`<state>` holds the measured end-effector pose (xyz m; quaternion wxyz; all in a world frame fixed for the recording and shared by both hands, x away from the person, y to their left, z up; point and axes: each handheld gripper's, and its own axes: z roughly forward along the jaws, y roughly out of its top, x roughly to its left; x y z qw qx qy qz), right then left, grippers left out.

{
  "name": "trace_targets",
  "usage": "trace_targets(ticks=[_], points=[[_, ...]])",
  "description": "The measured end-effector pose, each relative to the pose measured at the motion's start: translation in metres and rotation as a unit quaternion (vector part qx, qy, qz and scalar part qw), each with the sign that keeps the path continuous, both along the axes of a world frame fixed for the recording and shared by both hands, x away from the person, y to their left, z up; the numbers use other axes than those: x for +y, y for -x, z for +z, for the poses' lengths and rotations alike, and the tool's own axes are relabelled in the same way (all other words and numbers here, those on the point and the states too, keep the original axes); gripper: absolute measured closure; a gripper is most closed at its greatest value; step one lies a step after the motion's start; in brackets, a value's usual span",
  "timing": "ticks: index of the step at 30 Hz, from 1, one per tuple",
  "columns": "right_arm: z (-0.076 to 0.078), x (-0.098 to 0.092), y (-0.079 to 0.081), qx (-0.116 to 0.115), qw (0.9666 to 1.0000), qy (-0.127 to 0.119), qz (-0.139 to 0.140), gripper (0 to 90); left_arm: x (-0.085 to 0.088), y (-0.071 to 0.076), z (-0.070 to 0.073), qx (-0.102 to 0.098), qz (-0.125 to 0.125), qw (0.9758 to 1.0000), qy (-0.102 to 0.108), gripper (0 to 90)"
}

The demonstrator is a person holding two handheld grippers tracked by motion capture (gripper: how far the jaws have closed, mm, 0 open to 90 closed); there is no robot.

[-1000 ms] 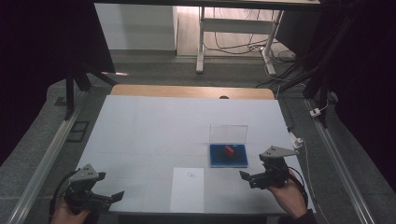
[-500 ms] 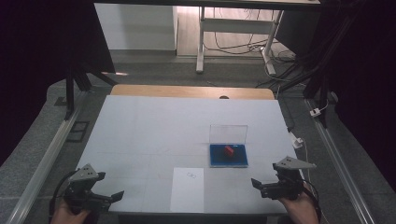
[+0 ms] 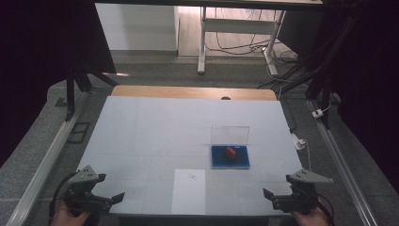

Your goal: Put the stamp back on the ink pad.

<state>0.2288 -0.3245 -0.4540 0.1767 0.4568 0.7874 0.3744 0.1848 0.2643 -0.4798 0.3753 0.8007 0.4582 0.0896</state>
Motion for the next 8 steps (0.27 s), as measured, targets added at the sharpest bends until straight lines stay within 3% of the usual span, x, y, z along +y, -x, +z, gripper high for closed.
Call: trace_targets(ticks=[8], points=[[-0.0010,-0.0031,-0.0002,0.010,0.9999,-0.008,0.003,0.0,0.0006,-0.0010,0.0004,0.000,0.001,1.0000,0.006,0.0]])
